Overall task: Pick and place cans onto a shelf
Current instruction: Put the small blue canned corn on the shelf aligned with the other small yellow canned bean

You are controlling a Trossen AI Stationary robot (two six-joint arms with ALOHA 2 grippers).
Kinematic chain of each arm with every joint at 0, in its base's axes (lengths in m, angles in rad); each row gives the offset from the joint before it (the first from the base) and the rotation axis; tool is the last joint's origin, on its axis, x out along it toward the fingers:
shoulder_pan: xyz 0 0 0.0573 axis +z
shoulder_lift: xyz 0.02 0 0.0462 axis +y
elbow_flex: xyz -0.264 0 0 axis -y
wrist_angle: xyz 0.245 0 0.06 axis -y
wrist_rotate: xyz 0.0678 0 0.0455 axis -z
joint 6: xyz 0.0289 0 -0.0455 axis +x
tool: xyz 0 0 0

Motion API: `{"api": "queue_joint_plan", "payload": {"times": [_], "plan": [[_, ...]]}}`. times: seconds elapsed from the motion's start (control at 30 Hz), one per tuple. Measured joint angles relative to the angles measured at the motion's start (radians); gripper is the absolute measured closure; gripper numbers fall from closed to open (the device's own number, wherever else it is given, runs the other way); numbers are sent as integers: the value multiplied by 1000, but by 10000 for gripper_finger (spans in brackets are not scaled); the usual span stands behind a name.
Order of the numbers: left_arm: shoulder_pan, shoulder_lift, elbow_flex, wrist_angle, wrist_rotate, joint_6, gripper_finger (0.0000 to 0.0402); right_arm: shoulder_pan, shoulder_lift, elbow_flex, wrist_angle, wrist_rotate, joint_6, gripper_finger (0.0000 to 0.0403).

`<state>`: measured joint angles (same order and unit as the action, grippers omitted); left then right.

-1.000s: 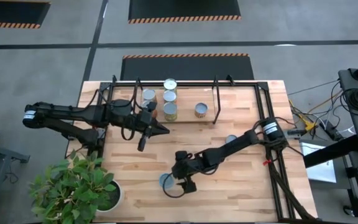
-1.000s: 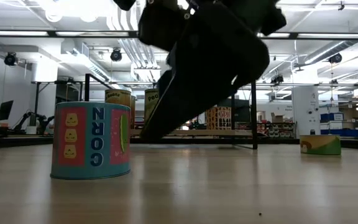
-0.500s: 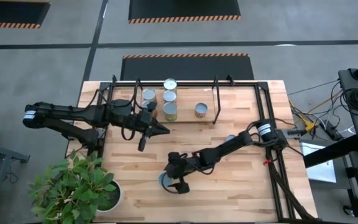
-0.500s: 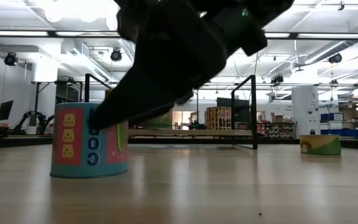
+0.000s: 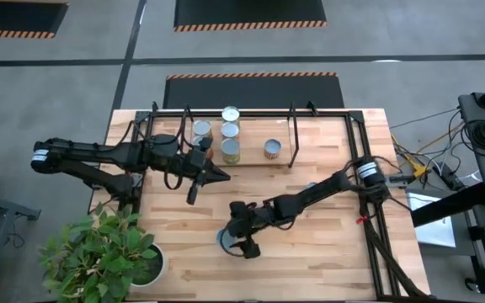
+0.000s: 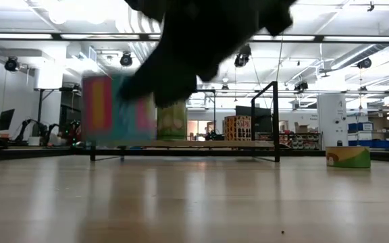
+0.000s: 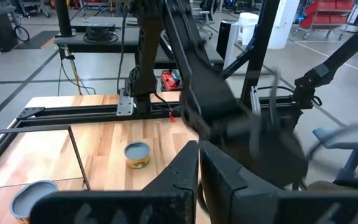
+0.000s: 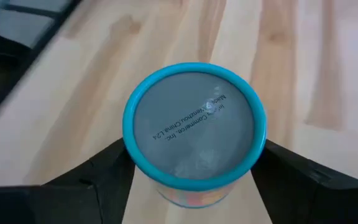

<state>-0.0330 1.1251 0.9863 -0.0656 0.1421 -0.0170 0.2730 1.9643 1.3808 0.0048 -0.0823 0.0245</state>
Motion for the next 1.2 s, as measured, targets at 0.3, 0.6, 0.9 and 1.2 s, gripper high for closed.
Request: {"api": "queue_joint_plan", "payload": {"times": [0.3, 0.6, 0.9, 1.2], "plan": [[0, -14, 0, 3, 0, 12, 401, -87, -305, 0, -335, 122, -19, 113], [0, -15, 0, 9, -1, 45, 401, -330, -459, 23, -585, 294, 44, 118], [0, -15, 0, 31, -4, 80, 401, -589, -402, 93, -657, 288, -96, 119], [1, -14, 0, 47, -28, 83, 401, -742, -291, 114, -655, 281, -240, 119]]}}
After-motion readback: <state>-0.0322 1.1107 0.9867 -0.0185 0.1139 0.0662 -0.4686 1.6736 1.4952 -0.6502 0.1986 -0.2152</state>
